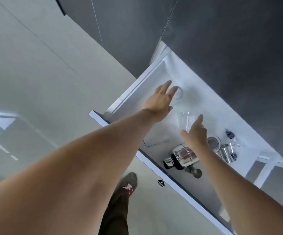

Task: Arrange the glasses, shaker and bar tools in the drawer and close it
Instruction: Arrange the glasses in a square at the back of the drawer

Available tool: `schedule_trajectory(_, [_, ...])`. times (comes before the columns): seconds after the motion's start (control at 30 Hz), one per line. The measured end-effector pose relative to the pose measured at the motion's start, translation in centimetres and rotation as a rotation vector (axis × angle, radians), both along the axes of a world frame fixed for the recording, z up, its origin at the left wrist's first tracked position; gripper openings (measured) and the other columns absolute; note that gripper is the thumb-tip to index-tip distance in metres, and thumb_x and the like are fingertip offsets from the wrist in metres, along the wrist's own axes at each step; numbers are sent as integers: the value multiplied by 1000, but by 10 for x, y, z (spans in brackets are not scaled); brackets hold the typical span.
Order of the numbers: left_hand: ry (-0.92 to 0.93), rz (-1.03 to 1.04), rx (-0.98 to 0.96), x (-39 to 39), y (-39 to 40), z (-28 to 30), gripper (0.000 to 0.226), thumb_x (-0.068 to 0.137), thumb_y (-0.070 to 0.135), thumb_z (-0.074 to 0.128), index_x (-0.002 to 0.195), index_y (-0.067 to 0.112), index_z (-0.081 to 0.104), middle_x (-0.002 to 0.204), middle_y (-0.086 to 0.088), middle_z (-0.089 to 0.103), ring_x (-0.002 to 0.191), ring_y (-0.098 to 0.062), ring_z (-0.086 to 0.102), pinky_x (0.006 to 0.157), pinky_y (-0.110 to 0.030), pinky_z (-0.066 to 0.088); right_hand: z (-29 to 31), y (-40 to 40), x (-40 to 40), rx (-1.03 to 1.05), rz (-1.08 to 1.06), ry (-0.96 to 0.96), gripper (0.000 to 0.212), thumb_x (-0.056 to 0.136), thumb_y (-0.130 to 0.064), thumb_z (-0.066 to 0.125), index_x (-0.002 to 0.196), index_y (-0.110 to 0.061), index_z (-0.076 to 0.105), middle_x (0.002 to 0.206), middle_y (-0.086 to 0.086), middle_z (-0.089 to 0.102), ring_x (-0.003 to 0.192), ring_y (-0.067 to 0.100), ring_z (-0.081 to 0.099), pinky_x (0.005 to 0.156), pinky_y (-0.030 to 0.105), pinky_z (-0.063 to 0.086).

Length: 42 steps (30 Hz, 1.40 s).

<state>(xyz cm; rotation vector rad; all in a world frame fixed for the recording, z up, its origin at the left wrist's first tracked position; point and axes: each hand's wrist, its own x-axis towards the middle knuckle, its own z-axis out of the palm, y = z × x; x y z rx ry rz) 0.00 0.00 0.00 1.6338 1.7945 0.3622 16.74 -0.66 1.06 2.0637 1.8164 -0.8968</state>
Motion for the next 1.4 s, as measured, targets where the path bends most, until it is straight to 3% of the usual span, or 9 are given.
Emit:
schedule_trajectory(0.1, [39,-21,-14,9,15,-22,72,94,19,59,152,26,17,162,-3,8,145,-29,22,101,-42,46,-26,4,-4,26,-28,-5,91,86,-14,67,148,0,3,141,30,41,128,43,45,103,41,42])
schedule_trajectory(0.33, [82,36,53,11,32,-44,60,95,18,56,147,25,27,154,-7,27,121,-38,50,87,-48,54,-54,7,1,62,-35,-1,63,82,-14,68,129,4,30,129,28,47,113,43,52,90,42,48])
schedule_trajectory(0.6, [16,147,91,-16,58,-41,64,93,7,58,147,7,24,149,-16,33,117,-41,55,99,-47,47,-42,30,-7,258,3,76,68,82,-35,67,137,-6,39,127,23,52,113,40,52,94,42,46])
schedule_trajectory(0.7, [14,151,115,-20,64,-42,65,92,3,60,147,8,26,150,-18,29,118,-40,55,98,-43,49,-35,46,-11,336,29,123,57,77,-32,70,121,-8,44,119,17,58,108,39,51,85,43,50])
schedule_trajectory(0.8, [32,153,155,-19,70,-42,65,88,-2,63,143,11,33,143,-17,33,111,-35,58,91,-38,55,-30,60,-20,370,120,111,54,77,-30,70,118,-7,43,119,16,57,108,38,48,74,34,40])
schedule_trajectory(0.97, [-7,120,134,-24,76,-41,68,90,-5,58,147,12,27,143,-15,33,112,-31,57,91,-34,50,-29,74,-40,466,219,101,62,79,-49,64,120,-6,45,116,18,59,101,37,58,67,35,47])
schedule_trajectory(1.13, [-35,106,119,-29,57,-38,81,91,1,59,154,14,9,151,-17,24,127,-33,49,101,-34,44,-29,82,-55,434,142,92,52,82,-21,72,123,-11,41,128,16,52,115,37,52,88,45,50])
schedule_trajectory(1.23, [-75,89,80,-27,31,-30,87,91,12,62,153,11,2,152,-17,21,131,-34,42,106,-37,41,-30,80,-57,448,25,190,56,82,-13,73,126,-14,38,131,15,50,116,34,52,92,47,53])
schedule_trajectory(1.4, [-80,22,-223,-28,-14,-31,94,90,30,63,152,10,-4,151,-17,18,130,-36,40,105,-42,41,-31,43,-50,395,-173,273,59,88,-13,63,137,-13,30,133,19,46,115,34,53,99,44,47])
